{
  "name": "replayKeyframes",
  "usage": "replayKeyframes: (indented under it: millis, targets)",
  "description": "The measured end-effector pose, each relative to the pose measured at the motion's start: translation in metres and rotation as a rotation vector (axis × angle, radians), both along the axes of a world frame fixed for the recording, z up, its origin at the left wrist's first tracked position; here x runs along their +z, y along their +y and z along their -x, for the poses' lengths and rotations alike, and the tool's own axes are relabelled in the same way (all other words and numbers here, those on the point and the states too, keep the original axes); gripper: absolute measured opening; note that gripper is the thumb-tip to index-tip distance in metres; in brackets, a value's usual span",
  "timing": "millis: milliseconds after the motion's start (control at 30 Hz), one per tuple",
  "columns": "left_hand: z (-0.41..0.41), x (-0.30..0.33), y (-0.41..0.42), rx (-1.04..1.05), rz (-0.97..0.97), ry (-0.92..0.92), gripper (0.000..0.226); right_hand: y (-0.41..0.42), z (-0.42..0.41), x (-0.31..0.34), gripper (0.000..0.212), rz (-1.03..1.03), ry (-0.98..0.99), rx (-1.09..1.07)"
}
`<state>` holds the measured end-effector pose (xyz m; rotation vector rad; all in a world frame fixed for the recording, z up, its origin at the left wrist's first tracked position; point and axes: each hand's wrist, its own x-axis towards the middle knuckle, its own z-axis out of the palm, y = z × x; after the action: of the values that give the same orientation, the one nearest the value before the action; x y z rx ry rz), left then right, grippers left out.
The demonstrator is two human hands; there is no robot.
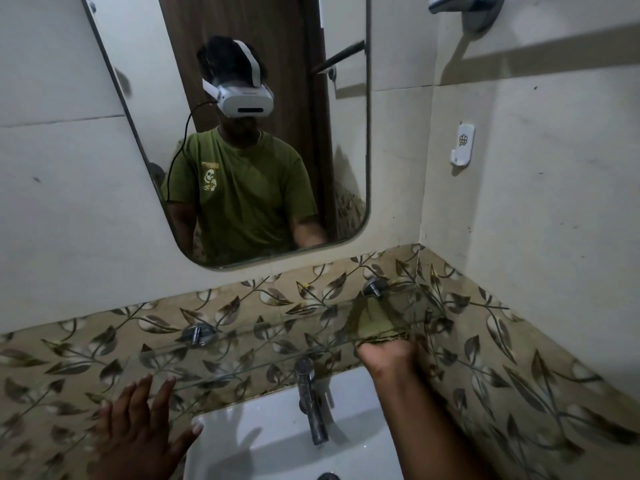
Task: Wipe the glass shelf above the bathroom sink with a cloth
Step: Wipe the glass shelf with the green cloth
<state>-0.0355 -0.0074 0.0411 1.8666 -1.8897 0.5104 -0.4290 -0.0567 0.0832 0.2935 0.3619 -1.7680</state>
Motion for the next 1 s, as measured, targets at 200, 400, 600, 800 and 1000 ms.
replayKeyframes:
  millis: [200, 400, 600, 800, 1000]
  targets:
    - [-0.006, 0.000, -0.003, -0.038, -0.090, 0.031, 0.086, -0.008, -0.057, -0.008, 0.066, -0.017, 0.062, 0.116]
    - [-0.016, -0.002, -0.013, -0.109, -0.208, 0.018, 0.088, -0.012, -0.105, -0.006, 0.065, -0.071, 0.078, 0.248]
    - [-0.024, 0.002, -0.010, -0.188, -0.333, -0.022, 0.083, -0.009, -0.161, -0.012, 0.057, 0.030, 0.078, 0.369]
    - [-0.033, 0.004, -0.006, -0.248, -0.327, -0.039, 0.085, -0.003, -0.222, -0.005, 0.060, 0.109, 0.125, 0.515]
    - [-0.046, 0.000, -0.005, -0.293, -0.340, -0.017, 0.088, 0.009, -0.257, 0.008, 0.066, 0.109, 0.184, 0.577]
